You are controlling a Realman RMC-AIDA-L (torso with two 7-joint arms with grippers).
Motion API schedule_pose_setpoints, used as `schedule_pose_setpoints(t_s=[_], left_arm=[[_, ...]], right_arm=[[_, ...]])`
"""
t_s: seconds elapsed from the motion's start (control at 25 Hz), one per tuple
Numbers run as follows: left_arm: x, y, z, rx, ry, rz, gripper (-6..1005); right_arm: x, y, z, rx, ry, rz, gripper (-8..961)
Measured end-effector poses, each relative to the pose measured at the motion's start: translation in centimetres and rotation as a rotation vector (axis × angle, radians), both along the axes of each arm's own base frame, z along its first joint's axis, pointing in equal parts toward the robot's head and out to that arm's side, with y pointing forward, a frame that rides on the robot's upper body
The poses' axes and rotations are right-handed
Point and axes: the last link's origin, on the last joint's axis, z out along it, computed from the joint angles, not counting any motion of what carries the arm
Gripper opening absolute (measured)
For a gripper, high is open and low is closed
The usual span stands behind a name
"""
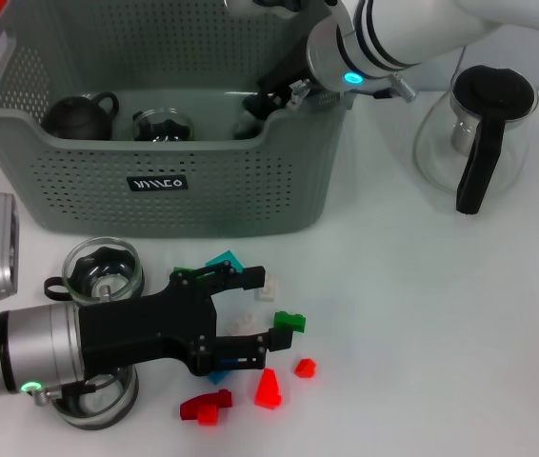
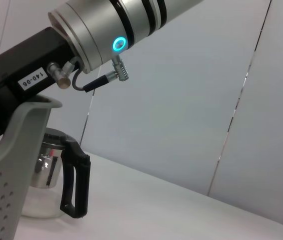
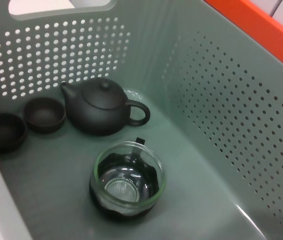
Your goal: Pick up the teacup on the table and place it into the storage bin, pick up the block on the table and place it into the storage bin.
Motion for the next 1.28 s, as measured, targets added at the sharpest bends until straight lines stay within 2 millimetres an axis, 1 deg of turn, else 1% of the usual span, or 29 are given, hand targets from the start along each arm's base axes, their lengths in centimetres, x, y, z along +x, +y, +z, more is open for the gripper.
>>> schedule_pose_setpoints(t_s=[0.08, 0.16, 0.28, 0.36, 0.4, 0.52, 0.68, 0.76, 0.84, 0.96, 1.08, 1.24, 1.28], left_arm=[[0.0, 0.0, 0.0, -0.001, 0.000, 0.002, 875], [0.0, -0.1, 0.0, -0.002, -0.002, 0.002, 875], [0.0, -0.2, -0.1, -0.004, -0.003, 0.003, 875], [-0.1, -0.2, 0.0, -0.004, -0.004, 0.003, 876], [-0.1, -0.3, 0.0, -0.005, -0.005, 0.003, 876], [-0.2, -0.3, 0.1, -0.002, -0.006, 0.005, 876], [-0.5, -0.4, 0.4, 0.004, 0.001, 0.011, 875], [-0.6, -0.3, 0.7, 0.003, 0.006, 0.018, 875], [-0.6, -0.3, 1.1, -0.004, 0.009, 0.011, 875], [-0.4, -0.5, 2.1, -0.024, 0.007, -0.029, 876], [-0.4, -0.6, 3.9, -0.058, 0.038, -0.073, 876], [-0.7, -0.5, 6.3, -0.123, 0.141, -0.080, 875], [-0.8, -0.4, 6.7, -0.126, 0.164, -0.082, 875]], right_arm=[[0.0, 0.0, 0.0, 0.000, 0.000, 0.001, 71], [-0.1, 0.0, 0.0, 0.000, 0.000, 0.002, 284], [-0.3, 0.0, 0.2, 0.003, 0.008, 0.011, 436], [-1.0, -0.2, 0.7, 0.011, 0.035, 0.040, 538], [-1.0, -0.2, 0.7, 0.011, 0.035, 0.040, 556], [-1.9, -0.7, 2.0, 0.037, 0.093, 0.087, 611], [-3.2, -2.2, 5.1, 0.096, 0.204, 0.166, 701], [-3.4, -3.3, 6.7, 0.112, 0.254, 0.189, 755], [-3.2, -4.5, 8.0, 0.115, 0.288, 0.197, 808], [-2.3, -6.4, 9.6, 0.114, 0.324, 0.199, 847], [-1.2, -8.3, 10.3, 0.083, 0.352, 0.214, 886], [0.3, -11.0, 9.5, -0.058, 0.382, 0.233, 938], [0.8, -11.6, 9.3, -0.097, 0.386, 0.236, 937]])
